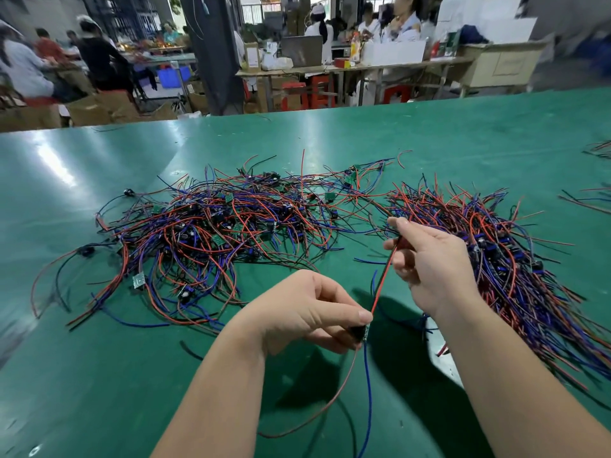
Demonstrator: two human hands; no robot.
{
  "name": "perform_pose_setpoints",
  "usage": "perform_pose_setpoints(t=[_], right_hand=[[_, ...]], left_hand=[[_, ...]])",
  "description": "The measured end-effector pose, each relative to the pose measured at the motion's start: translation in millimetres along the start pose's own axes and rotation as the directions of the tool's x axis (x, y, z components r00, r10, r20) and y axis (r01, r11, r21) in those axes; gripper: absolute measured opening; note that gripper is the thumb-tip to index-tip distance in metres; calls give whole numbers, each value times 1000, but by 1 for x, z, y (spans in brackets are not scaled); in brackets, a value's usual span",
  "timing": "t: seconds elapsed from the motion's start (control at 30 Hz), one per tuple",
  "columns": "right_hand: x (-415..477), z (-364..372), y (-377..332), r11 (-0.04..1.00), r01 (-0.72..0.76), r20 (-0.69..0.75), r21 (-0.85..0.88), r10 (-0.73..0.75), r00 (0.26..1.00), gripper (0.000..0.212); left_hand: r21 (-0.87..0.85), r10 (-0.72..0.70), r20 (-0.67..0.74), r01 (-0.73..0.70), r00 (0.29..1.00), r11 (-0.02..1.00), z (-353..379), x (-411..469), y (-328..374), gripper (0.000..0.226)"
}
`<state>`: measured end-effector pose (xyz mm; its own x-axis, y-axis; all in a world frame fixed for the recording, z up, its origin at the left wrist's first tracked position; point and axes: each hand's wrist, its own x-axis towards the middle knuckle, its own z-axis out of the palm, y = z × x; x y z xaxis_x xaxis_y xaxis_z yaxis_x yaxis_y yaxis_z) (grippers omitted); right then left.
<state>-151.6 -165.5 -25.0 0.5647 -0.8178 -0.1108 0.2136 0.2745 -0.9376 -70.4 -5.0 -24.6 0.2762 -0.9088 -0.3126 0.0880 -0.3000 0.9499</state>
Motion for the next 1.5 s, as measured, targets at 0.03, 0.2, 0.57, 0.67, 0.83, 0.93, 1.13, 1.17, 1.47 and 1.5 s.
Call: perform_pose_setpoints(t=[0.03, 0.2, 0.57, 0.67, 0.83, 0.93, 1.13, 1.17, 1.47, 1.5], right_hand=[[0, 3, 2, 999, -32, 3, 13, 32, 999, 19], [-4, 10, 12, 966, -145, 169, -214, 183, 968, 39], [-29, 12, -2, 820, 489, 317, -296, -399, 861, 24], [-19, -6, -21, 761, 527, -12, -378, -573, 819, 18], [-5, -24, -29, 507, 140, -181, -850, -531, 828, 44], [-10, -17, -24, 456, 274, -65, -847, -599, 798, 38], [-18, 0, -5, 491, 530, 211, -691, -564, 798, 24], [-19, 2, -3, 546, 504, 220, -669, -502, 836, 26], [-16, 15, -3, 995, -104, 389, -7, 99, 916, 55], [-15, 13, -5, 996, -79, 362, 40, 60, 930, 49]], left_hand=[[8, -3, -3, 3, 1000, 1000, 0, 0, -1, 9], [-111, 74, -398, -128, 915, 986, -2, 12, -2, 14], [400, 399, -680, -145, 615, 905, -25, 17, -7, 21], [566, 392, -819, 481, 418, 669, -42, 14, -21, 28], [420, 82, -897, 776, 435, 471, -51, 13, -27, 29], [423, 251, -906, 723, 341, 546, -58, 9, -23, 26], [530, 518, -847, 129, 119, 838, -56, -1, -13, 24], [540, 539, -839, -7, 77, 842, -52, 0, -10, 23], [664, 854, -410, -538, 319, 520, 9, 14, 0, 28], [674, 853, -358, -527, 380, 517, 15, 16, -2, 28]])
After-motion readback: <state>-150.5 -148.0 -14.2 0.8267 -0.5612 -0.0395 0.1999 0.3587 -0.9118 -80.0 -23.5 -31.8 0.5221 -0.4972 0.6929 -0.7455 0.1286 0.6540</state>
